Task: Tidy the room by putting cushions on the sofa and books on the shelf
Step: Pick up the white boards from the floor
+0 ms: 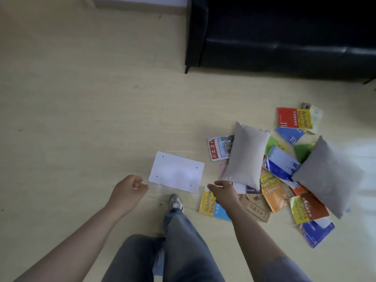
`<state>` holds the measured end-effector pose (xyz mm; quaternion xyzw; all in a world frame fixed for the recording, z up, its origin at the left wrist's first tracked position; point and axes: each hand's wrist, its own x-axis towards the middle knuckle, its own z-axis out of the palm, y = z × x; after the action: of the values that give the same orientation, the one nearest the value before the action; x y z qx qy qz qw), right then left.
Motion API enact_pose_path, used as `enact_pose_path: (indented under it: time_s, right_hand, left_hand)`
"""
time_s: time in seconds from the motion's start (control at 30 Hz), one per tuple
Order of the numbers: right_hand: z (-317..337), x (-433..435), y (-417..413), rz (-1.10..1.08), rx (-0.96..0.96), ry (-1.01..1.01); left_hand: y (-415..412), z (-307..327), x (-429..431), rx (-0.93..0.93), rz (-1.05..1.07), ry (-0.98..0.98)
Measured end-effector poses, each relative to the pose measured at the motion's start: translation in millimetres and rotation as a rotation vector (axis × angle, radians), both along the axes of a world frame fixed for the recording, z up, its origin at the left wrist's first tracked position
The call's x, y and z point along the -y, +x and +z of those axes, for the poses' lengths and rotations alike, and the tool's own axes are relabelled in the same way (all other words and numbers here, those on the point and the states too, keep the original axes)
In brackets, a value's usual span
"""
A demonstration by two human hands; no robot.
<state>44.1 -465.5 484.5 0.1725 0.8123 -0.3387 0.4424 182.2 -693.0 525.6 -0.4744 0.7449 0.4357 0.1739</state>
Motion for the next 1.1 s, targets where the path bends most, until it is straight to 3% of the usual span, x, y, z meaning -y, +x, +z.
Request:
enact_pose_path:
  time_s: [0.3, 0.67, 0.87, 1.1]
  right_hand:
    - [-77.5, 33.7, -27.6, -0.091, 0.07, 0.084]
    - [-238.3, 47.4, -21.7, -0.175, 0.059, 0.169]
    - [-325.0, 44.2, -26.2, -0.215, 0.088, 0.223]
    - [-382.3, 53.2, -38.7, -0.327, 0.072, 0.216]
  left_hand:
    - [-63.8, -88.9, 64.2, 0.114, -0.157, 0.063]
    - [-85.5, -275.6, 91.3, 0.231, -0.277, 0.146]
    - [-85.6, -364.8, 88.6, 0.253, -0.228, 0.123]
    - [-96.1, -419.6, 91.3, 0.32, -0.095, 0.121]
